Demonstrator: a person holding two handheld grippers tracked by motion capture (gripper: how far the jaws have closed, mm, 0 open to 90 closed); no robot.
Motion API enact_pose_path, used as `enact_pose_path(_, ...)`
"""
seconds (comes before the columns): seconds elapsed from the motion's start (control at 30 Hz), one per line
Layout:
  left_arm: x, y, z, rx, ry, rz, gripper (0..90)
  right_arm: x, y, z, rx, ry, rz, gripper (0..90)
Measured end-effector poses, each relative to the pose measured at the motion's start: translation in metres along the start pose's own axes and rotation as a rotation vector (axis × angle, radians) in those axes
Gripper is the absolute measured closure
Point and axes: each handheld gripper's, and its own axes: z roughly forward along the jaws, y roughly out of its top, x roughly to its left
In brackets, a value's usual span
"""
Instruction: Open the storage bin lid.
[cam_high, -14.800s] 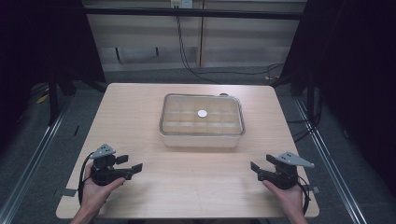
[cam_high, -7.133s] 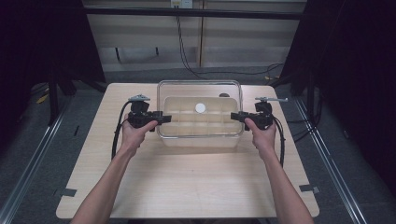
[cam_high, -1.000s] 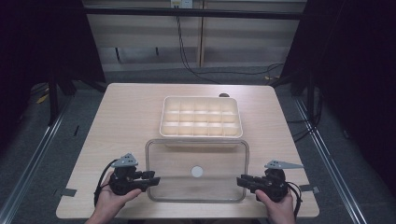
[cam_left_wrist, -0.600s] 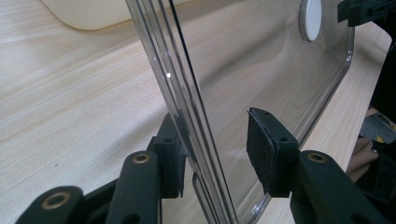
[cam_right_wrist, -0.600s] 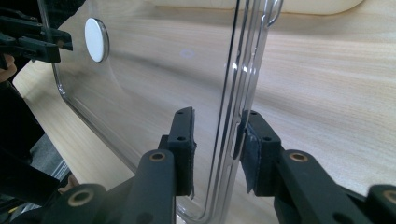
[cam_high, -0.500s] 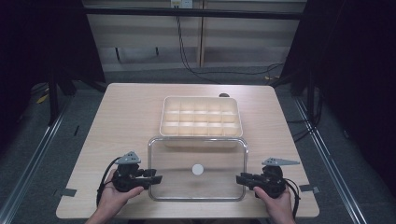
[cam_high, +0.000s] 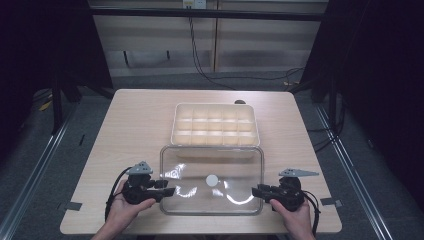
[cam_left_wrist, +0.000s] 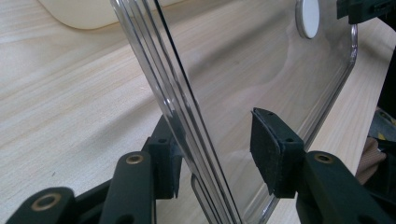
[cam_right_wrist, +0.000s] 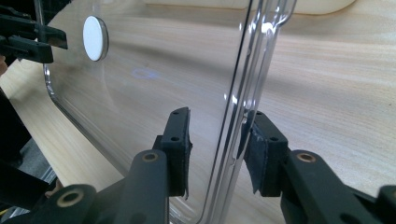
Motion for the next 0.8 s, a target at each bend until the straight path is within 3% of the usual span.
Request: enact_pose_path(0.8,0.011,0.000,0.014,0.064,0.005,-0.049,48.8,-0.004,-0.001,0.018,0.072,-0.040,0.011,48.7)
